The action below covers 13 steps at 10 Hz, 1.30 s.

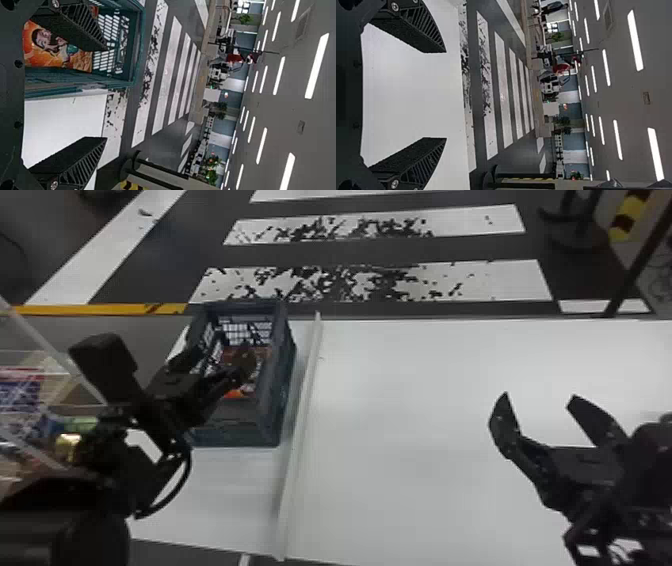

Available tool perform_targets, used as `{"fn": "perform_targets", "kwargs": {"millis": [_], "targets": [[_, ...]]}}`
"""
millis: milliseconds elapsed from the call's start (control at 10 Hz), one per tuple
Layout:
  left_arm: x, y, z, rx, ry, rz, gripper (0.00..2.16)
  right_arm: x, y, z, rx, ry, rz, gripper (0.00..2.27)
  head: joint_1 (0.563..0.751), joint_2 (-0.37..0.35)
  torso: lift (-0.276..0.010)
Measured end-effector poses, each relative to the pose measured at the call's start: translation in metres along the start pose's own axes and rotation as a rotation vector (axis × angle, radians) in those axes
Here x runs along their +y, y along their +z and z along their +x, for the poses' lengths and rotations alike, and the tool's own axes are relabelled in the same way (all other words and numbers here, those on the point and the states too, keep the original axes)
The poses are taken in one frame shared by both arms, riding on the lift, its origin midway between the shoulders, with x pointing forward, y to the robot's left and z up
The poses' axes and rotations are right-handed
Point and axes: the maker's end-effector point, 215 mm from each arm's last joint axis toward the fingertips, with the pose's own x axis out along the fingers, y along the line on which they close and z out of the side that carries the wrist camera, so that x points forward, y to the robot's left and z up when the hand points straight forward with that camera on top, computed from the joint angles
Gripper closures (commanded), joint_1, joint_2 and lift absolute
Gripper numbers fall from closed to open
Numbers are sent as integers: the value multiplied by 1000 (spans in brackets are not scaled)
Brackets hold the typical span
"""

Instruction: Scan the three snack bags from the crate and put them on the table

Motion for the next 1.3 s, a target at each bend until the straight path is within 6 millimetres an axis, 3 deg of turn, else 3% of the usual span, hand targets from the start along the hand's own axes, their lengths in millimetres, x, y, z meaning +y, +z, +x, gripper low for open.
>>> {"fn": "perform_targets", "kwargs": {"millis": [100,400,700,1000,1300], "targets": [[9,6,16,21,11,0,83,-2,-3,-2,6,-1,-12,97,695,184,-94],[42,-6,71,155,73,-28,80,-14,-19,-4,39,-16,-53,97,695,192,-94],[67,-16,106,230,150,-27,76,-18,-40,0,75,-22,-73,97,695,206,-94],[75,-32,122,328,185,-14,140,-20,-48,2,84,-16,-80,97,695,207,-94],[83,-62,116,485,220,12,144,-21,-38,1,54,3,-69,97,695,208,-94]]}}
